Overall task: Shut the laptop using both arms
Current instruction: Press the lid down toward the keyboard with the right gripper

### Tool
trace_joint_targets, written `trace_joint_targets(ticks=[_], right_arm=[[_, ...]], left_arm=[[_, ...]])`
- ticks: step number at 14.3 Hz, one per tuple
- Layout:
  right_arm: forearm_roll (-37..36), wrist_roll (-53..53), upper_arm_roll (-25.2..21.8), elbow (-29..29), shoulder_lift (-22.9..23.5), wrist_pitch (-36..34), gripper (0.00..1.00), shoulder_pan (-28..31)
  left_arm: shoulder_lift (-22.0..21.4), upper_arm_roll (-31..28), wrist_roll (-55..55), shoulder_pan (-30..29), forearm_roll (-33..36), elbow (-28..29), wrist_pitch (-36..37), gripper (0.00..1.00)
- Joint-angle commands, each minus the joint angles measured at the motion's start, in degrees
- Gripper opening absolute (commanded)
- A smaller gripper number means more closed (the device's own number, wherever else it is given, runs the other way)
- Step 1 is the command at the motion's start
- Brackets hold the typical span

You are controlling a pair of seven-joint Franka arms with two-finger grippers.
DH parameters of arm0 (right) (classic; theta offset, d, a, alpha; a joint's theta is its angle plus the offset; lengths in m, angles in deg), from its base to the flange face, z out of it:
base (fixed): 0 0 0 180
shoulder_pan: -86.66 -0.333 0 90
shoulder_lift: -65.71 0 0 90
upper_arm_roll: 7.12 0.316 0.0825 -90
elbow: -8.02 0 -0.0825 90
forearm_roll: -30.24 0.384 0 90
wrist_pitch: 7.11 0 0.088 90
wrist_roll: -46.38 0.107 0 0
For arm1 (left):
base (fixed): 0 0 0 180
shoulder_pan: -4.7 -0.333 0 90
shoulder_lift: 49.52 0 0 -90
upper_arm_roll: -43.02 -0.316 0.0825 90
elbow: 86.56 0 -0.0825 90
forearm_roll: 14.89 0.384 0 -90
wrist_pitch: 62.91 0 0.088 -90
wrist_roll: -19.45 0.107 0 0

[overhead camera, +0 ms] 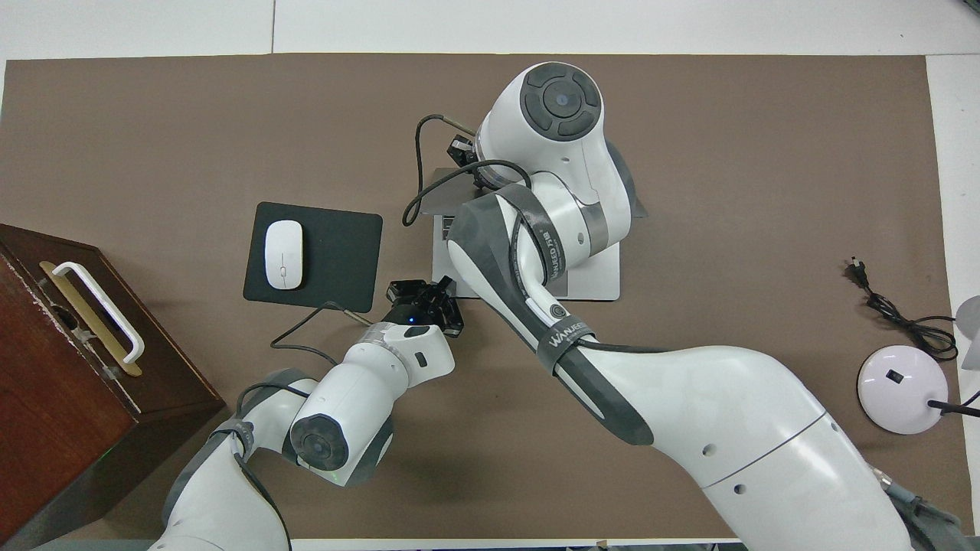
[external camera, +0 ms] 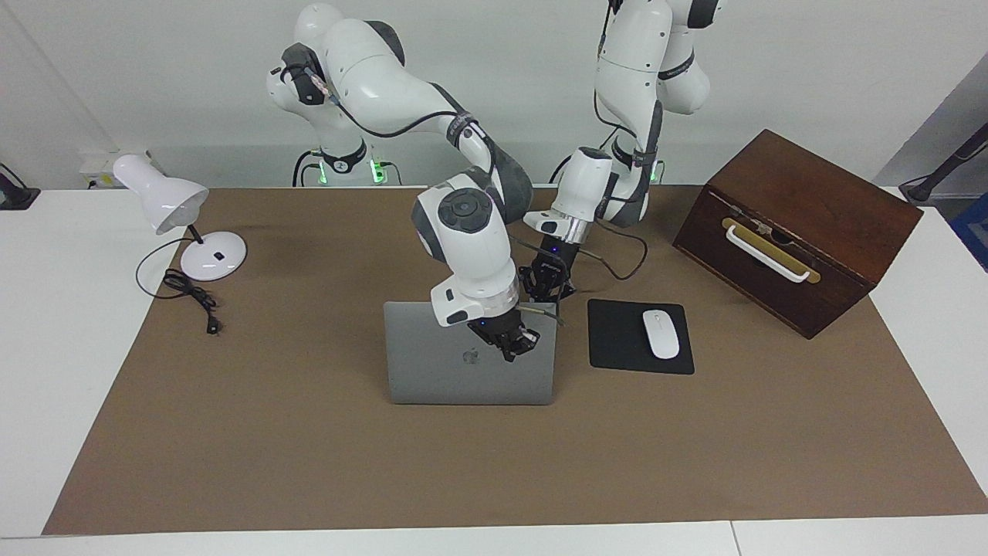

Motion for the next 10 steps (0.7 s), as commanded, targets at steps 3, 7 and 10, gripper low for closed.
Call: trace_joint_targets(ticks=[3,7,10], right_arm=[[2.2,0.34,0.65,6.36,-1.51,6.18,0.0,0.55],[8.34,-2.91,0.65,7.07,-1.6,6.36,0.0,1.08],[9.05,-3.18,0.65,7.51,-1.51,6.45,0.0,1.17]], left_arm=[[5.65,-1.65,1.69,0.02,-0.39,-0.97,-0.06,0.0],[5.74,-1.65,1.78,-0.07,-0.3,-0.97,-0.06,0.0],[5.65,-1.65,1.78,-0.16,-0.39,-0.97,-0.15,0.0]])
